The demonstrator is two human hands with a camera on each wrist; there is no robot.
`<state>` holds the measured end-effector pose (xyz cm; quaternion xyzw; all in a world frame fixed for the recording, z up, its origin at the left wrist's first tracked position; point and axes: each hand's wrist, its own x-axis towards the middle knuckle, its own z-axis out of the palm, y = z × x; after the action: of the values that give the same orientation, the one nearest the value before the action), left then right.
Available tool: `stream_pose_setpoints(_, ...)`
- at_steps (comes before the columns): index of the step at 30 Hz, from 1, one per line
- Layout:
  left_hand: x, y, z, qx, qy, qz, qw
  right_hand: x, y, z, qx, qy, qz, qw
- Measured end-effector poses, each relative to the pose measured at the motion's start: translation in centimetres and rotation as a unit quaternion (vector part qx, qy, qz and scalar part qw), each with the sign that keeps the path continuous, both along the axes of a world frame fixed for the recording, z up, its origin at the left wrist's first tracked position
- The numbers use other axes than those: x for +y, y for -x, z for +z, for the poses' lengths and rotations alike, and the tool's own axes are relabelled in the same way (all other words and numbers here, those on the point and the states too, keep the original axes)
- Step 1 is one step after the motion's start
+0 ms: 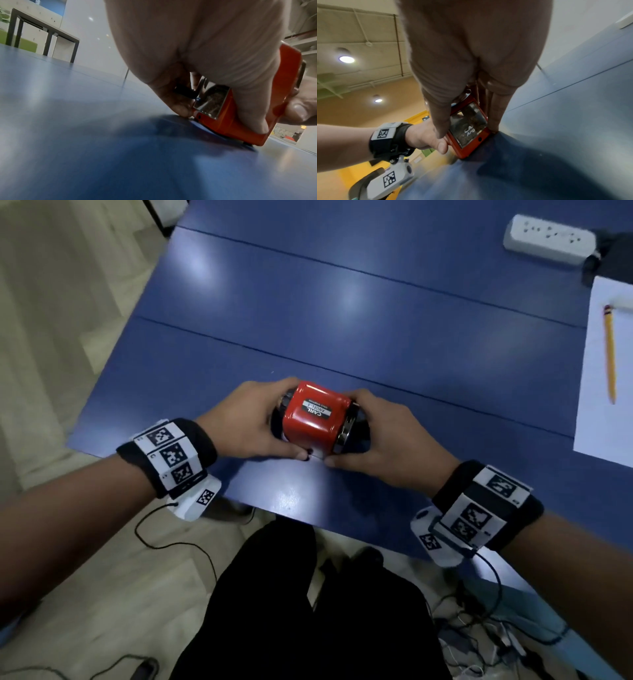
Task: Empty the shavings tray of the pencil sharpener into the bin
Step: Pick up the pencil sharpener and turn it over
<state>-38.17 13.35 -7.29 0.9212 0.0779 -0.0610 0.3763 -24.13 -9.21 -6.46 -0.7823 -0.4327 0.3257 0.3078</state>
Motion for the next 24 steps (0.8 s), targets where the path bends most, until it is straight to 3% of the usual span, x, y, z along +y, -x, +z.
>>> stream_pose_setpoints(6,0.2,-0.7,-0.4,-0.025,0.019,-0.012,0.999,0.4,-0.9,-0.2,-0.065,0.013,0.031,0.997)
stream_pose_setpoints(13,0.1,-1.1,0.0,-0.009,-0.050,-0.064,0.997,0.5,-1.0,0.1,-0.101,0.022,0.052,0.993)
stream_pose_setpoints(24,0.1,-0.8,1.1,0.011,-0.041,-0.080,0.996,-0.1,0.1,-0.1,-0.114,0.004,0.015,0.993)
